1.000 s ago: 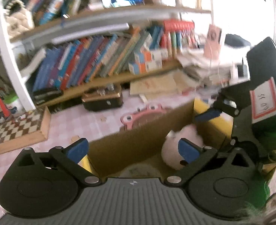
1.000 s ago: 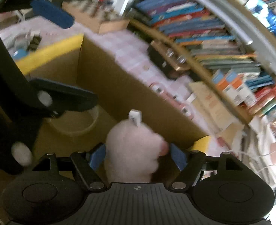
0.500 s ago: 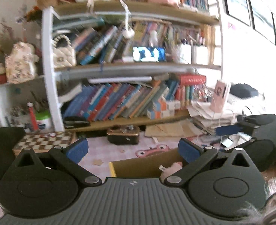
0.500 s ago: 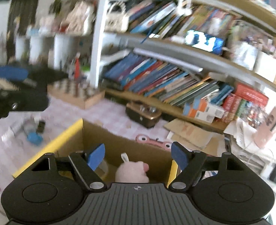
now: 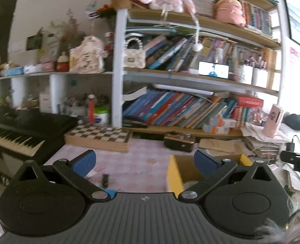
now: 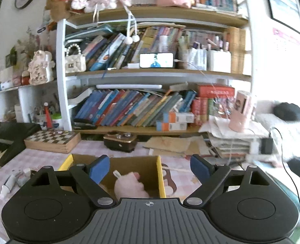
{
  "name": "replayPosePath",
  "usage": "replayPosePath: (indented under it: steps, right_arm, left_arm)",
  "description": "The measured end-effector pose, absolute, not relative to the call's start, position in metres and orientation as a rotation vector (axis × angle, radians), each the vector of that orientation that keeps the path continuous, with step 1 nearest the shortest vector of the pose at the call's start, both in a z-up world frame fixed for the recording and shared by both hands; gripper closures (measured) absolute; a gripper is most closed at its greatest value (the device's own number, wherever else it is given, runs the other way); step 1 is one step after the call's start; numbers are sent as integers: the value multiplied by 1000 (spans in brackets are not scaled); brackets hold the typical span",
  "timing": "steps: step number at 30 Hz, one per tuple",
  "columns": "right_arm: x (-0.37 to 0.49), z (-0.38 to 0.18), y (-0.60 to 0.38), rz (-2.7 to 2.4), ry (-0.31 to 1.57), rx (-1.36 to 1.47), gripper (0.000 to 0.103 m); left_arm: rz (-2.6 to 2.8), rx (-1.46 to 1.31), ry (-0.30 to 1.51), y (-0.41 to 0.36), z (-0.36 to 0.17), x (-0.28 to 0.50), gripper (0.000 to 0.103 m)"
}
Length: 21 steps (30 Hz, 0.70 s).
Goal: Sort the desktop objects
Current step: 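Raise both tools out of the box and pull back from it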
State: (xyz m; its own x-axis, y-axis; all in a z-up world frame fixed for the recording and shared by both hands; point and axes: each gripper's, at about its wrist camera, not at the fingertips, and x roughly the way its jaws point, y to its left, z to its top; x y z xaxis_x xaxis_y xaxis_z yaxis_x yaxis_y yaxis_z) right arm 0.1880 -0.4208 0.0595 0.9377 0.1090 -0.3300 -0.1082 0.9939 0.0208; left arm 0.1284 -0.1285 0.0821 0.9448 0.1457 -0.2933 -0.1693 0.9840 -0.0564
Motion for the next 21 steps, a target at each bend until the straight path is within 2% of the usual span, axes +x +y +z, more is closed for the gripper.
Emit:
replayPosePath:
  steps: [21]
  right_arm:
    - [80,-3,-338,6,551,75,12]
  left_arm:
    - [152,-80,458,-82,23,48,0]
